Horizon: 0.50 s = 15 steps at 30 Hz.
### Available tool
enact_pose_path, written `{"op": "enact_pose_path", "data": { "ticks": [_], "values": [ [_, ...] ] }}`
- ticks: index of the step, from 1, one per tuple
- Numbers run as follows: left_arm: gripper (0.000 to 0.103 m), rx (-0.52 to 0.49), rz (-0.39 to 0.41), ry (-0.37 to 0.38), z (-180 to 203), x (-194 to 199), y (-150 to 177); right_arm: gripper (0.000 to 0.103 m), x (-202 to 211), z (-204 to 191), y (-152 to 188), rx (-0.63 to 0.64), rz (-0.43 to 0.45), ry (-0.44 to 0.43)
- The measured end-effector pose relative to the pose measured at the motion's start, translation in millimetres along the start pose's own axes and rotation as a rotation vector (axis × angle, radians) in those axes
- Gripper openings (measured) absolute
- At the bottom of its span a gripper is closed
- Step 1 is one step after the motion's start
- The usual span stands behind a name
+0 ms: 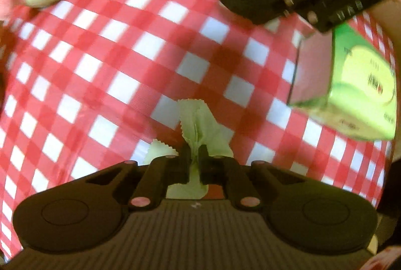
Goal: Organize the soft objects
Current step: 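Grasp the pale green cloth with the left gripper while the right gripper grasps the black sponge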
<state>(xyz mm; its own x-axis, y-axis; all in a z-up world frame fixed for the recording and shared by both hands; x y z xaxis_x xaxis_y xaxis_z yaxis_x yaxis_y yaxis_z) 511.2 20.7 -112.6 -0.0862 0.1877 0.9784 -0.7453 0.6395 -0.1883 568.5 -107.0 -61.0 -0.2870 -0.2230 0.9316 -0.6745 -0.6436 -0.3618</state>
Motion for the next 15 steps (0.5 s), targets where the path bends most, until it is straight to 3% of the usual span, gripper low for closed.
{"op": "enact_pose_path", "data": {
  "ticks": [9, 15],
  "values": [
    [0.005, 0.244, 0.230, -0.032, -9.2, 70.0, 5.3, 0.064, 51.2, -8.5, -2.8, -0.076, 0.102, -0.018],
    [0.005, 0.421, 0.370, -0.040, -12.1, 129.7, 37.9, 0.064, 103.9, -27.1, -3.5, -0.146, 0.186, -0.074]
  ]
}}
Point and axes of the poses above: each gripper's, at about its wrist camera, not at the fingertips, and x roughly against the way its jaws point, z to its right, y to its underside, the point moved 3 cm from there along -x, roughly the way its jaws point, and after that the axes turned 8 degrees about x, right-handed, at the moved point
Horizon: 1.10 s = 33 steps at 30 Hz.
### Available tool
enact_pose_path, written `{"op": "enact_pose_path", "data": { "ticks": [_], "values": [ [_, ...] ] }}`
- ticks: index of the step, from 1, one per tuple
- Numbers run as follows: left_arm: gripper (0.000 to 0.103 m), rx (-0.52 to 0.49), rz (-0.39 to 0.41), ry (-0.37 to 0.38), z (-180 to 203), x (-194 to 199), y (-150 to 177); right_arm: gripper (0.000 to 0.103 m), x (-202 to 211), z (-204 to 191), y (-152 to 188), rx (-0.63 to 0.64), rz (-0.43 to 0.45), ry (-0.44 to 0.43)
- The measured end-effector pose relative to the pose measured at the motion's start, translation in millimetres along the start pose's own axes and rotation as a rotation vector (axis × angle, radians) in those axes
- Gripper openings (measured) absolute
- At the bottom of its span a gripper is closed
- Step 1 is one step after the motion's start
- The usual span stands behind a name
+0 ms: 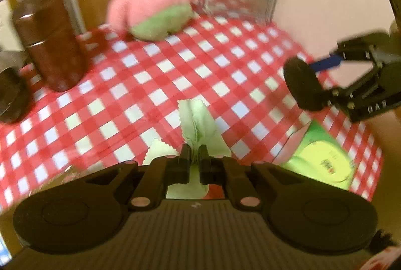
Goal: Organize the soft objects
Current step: 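Grasp the pale green cloth with the left gripper while the right gripper grasps the black sponge, then lower the green cloth and black sponge into the tray and open both grippers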
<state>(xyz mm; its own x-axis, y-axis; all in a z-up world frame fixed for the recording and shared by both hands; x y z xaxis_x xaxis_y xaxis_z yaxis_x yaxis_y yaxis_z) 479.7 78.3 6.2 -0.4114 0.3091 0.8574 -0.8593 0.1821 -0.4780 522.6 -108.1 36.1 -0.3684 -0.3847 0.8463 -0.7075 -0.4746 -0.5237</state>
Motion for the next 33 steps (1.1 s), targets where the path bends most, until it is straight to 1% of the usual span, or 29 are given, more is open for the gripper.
{"op": "enact_pose_path", "data": {
  "ticks": [5, 9, 12, 15, 20, 23, 28, 33],
  "values": [
    [0.005, 0.092, 0.095, -0.039, -0.4, 56.8, 23.4, 0.064, 38.1, -41.1, 0.8, -0.004, 0.056, -0.042],
    [0.005, 0.163, 0.170, -0.047, 3.9, 101.5, 53.3, 0.064, 60.8, -84.9, 11.7, 0.017, 0.091, -0.081],
    [0.005, 0.209, 0.211, -0.050, 6.0, 129.3, 77.9, 0.064, 71.0, -117.9, 20.2, 0.023, 0.109, -0.121],
    [0.005, 0.243, 0.237, -0.075, 4.7, 156.1, 103.5, 0.064, 71.2, -150.6, 28.1, 0.040, 0.110, -0.150],
    [0.005, 0.281, 0.254, -0.136, -2.7, 188.6, 148.7, 0.064, 67.4, -201.5, 43.4, 0.059, 0.103, -0.203],
    [0.005, 0.322, 0.257, -0.155, -10.5, 201.0, 176.0, 0.064, 62.6, -225.3, 48.8, 0.071, 0.094, -0.230],
    [0.005, 0.360, 0.249, -0.199, -22.8, 209.7, 213.9, 0.064, 53.1, -251.6, 53.1, 0.088, 0.082, -0.250],
    [0.005, 0.393, 0.244, -0.219, -33.2, 210.5, 240.3, 0.064, 39.8, -270.0, 53.3, 0.095, 0.067, -0.252]
  ]
}}
Point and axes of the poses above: each gripper's, at about its wrist camera, not at the fingertips, and x roughly against the way its jaws point, z to its right, y to its underside, the point moved 3 cm from there along -x, roughly the way its jaws point, and after that the axes turned 8 degrees about x, right-handed, at the moved point
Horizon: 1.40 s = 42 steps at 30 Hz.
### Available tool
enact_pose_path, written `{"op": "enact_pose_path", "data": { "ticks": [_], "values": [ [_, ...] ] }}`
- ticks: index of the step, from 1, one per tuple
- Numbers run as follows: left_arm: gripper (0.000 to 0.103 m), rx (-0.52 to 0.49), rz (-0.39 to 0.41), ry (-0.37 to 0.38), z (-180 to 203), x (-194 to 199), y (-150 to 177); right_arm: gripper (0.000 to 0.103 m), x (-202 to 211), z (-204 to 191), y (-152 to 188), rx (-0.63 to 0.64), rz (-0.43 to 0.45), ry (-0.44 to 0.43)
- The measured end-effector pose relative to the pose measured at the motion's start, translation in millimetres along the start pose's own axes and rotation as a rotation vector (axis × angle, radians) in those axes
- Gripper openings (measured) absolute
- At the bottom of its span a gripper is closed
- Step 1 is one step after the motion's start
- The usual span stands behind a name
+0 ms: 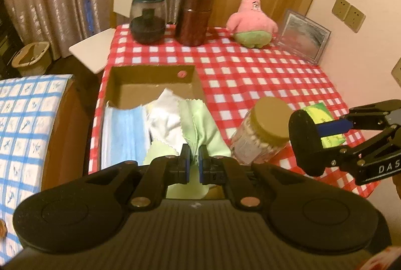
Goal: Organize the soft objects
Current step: 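Lower the green cloth and black sponge into the tray and open both grippers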
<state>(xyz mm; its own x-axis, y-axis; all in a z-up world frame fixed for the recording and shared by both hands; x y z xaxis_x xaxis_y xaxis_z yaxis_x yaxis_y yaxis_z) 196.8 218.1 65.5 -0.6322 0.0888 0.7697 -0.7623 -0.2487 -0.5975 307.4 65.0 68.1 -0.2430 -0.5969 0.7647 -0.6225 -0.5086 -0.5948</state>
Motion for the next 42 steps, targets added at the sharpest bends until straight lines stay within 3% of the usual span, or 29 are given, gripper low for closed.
{"op": "enact_pose_path", "data": {
  "ticks": [12, 27, 42],
  "values": [
    [0.005, 0.028, -0.019, 0.006, -24.8, -6.4, 14.3, 0.064, -25.5, -17.0, -6.5, 0.005, -0.006, 0.007],
    [0.005, 0.063, -0.024, 0.000, -53.1, -25.3, 4.6, 0.064, -46.4, -11.1, -24.8, -0.037, 0.013, 0.001],
    [0.005, 0.009, -0.063, -0.040, -70.0, -84.8, -3.9, 0.064, -96.2, -1.1, -40.2, -0.079, -0.002, 0.000]
  ]
}}
Point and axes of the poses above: each gripper's, at about its wrist camera, not at the fingertips, and x roughly against the way its jaws point, z to its right, y to its underside, the point moved 3 cm from there along -x, roughly the way its jaws point, and after that the axes turned 8 degrees about x, right-handed, at the moved point
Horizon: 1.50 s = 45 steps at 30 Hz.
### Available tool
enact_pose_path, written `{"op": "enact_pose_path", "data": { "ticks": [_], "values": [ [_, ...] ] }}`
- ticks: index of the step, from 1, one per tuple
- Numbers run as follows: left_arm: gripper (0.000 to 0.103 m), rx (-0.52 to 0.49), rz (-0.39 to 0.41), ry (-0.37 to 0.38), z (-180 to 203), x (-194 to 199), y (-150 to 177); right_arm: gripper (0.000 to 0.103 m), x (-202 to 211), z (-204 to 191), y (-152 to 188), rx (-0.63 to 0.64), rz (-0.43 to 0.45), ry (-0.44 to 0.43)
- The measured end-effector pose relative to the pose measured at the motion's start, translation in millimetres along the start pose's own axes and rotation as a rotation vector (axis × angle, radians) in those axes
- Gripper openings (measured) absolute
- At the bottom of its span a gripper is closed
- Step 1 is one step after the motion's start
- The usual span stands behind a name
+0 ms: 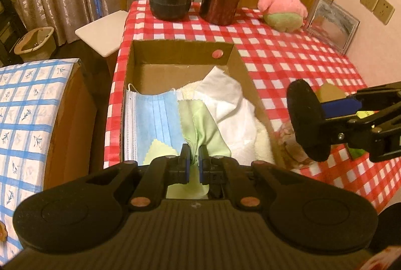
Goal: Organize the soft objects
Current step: 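Lower the green cloth and black sponge into the tray and open both grippers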
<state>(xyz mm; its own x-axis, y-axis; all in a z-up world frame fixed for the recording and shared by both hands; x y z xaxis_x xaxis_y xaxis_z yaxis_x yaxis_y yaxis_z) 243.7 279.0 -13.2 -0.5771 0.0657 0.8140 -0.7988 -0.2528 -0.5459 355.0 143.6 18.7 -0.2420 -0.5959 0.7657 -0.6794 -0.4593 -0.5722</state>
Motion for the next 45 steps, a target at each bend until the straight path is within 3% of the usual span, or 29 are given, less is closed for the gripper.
{"op": "enact_pose_path", "data": {
  "ticks": [14, 15, 19, 26, 33, 45],
  "values": [
    [0.010, 0.004, -0.056, 0.005, -28.1, -56.4, 16.1, 0.064, -59.7, 7.6, -2.2, -0.051, -0.026, 0.053],
    [0.011, 0.009, -0.053, 0.008, -29.2, -56.3, 16.8, 0.064, -63.4, 7.5, -3.1, -0.050, -0.028, 0.054],
    [0.037, 0.011, -0.033, 0.004, -32.7, -49.2, 19.5, 0.064, -75.7, 5.2, -5.5, -0.042, -0.038, 0.072],
    [0.048, -0.009, -0.004, -0.005, -34.7, -28.3, 25.3, 0.065, -91.5, 6.7, -3.2, -0.037, -0.040, 0.088],
    [0.064, -0.036, 0.024, -0.034, -32.0, -14.2, 28.3, 0.076, -74.7, 2.0, -7.4, -0.016, 0.030, 0.061],
    [0.083, -0.032, 0.080, -0.064, -18.2, 19.6, 44.7, 0.079, -6.4, -18.4, -13.5, -0.007, 0.169, 0.033]
  ]
}}
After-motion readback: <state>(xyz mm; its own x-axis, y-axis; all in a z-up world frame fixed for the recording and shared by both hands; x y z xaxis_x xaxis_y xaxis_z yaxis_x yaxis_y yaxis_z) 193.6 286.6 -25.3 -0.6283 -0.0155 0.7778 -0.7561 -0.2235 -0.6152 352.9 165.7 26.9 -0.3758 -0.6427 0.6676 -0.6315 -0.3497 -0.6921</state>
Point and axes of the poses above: each gripper's, at about its wrist camera, not at the fingertips, and x roughly against the way its jaws point, z to its right, y to its underside, the point moved 3 cm from there along -x, roughly the way its jaws point, and after that the axes turned 8 degrees about x, right-handed, at the moved point
